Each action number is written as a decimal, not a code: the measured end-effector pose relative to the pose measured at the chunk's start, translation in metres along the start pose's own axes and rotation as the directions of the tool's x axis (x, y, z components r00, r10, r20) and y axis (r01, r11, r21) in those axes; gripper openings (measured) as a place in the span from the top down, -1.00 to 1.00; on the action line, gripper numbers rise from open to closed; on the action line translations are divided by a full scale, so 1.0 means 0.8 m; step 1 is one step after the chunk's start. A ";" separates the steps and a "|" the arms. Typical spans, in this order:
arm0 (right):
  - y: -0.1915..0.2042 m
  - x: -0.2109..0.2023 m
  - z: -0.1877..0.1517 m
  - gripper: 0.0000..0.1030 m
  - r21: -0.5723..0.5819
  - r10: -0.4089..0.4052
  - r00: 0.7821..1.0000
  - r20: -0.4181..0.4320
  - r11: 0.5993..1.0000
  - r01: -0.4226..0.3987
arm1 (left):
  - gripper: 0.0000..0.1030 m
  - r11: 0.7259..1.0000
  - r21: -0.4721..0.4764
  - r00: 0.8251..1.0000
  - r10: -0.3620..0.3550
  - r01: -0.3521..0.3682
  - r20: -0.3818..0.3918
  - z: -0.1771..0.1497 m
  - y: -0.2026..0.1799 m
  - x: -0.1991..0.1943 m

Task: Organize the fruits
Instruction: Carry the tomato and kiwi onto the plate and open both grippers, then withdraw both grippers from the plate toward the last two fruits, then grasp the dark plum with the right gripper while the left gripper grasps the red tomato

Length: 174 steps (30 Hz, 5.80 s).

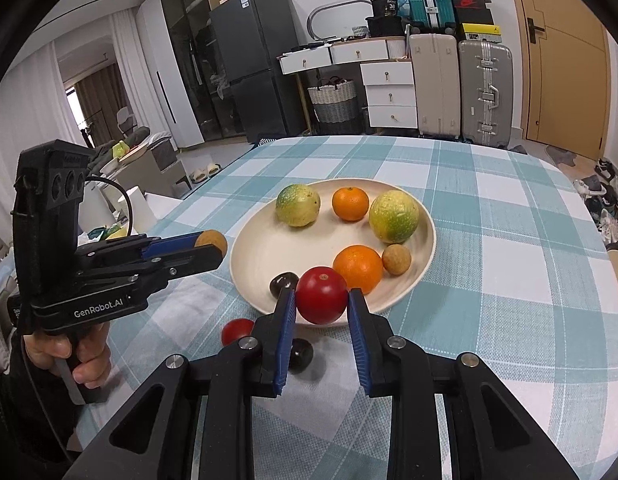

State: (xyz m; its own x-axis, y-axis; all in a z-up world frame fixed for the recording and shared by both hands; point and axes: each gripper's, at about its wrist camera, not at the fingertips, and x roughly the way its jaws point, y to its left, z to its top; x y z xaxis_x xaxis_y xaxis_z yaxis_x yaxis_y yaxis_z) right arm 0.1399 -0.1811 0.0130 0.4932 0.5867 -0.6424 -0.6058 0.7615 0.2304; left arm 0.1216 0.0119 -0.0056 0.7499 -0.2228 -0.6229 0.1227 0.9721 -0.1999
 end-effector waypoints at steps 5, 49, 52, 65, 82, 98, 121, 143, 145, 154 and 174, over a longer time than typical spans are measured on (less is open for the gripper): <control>0.002 0.014 0.011 0.48 -0.001 -0.003 1.000 -0.006 1.000 0.003 | 0.53 1.000 0.003 1.000 0.008 -0.008 0.008 0.013 0.001 0.018; 0.010 0.044 0.031 0.19 -0.029 -0.057 0.998 -0.006 0.998 0.057 | 0.39 0.999 -0.012 0.999 0.047 -0.047 -0.026 0.023 0.012 0.067; 0.008 0.025 0.024 0.04 -0.038 -0.073 0.997 0.017 0.997 0.074 | 0.08 0.998 -0.004 0.998 0.061 -0.061 -0.016 0.018 0.010 0.054; -0.003 -0.009 0.000 -0.99 0.001 -0.108 0.994 0.013 0.994 0.108 | -0.83 0.996 0.008 0.995 0.092 -0.092 0.045 -0.011 -0.006 -0.021; -0.002 0.014 -0.022 -0.99 -0.034 -0.125 0.990 -0.067 0.992 0.123 | -0.98 0.991 0.055 0.993 0.118 -0.119 0.025 -0.036 -0.019 -0.030; -0.012 0.034 -0.031 -0.99 -0.018 -0.151 0.978 -0.141 0.989 0.150 | -0.98 0.990 0.117 0.992 0.090 -0.079 -0.091 -0.051 -0.035 0.001; 0.007 0.049 -0.034 -0.79 -0.065 -0.095 0.976 -0.195 0.994 0.084 | -0.98 0.988 0.040 0.977 0.152 -0.147 -0.151 -0.045 -0.008 0.014; 0.033 0.065 -0.030 0.28 -0.145 -0.132 0.971 -0.201 0.984 0.104 | -0.98 0.991 0.021 0.982 0.135 -0.133 -0.135 -0.041 -0.004 0.004; 0.034 0.065 -0.030 0.35 -0.146 -0.126 0.972 -0.199 0.984 0.098 | -0.98 0.991 0.022 0.981 0.136 -0.134 -0.136 -0.042 -0.005 0.004; 0.035 0.057 -0.033 0.46 -0.129 -0.098 0.979 -0.179 0.989 0.075 | -0.98 0.994 0.012 0.983 0.110 -0.109 -0.148 -0.046 -0.006 0.009; 0.031 0.058 -0.034 0.46 -0.123 -0.044 0.979 -0.198 0.992 0.020 | -0.98 0.998 0.019 0.982 0.068 -0.065 -0.178 -0.052 -0.017 0.024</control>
State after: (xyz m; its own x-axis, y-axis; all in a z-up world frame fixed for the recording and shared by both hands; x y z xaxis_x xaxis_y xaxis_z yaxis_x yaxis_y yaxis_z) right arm 0.1309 -0.1423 -0.0310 0.3861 0.4863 -0.7838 -0.6679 0.7335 0.1260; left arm 0.1070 -0.0089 -0.0465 0.6290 -0.1660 -0.7595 0.0860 0.9858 -0.1442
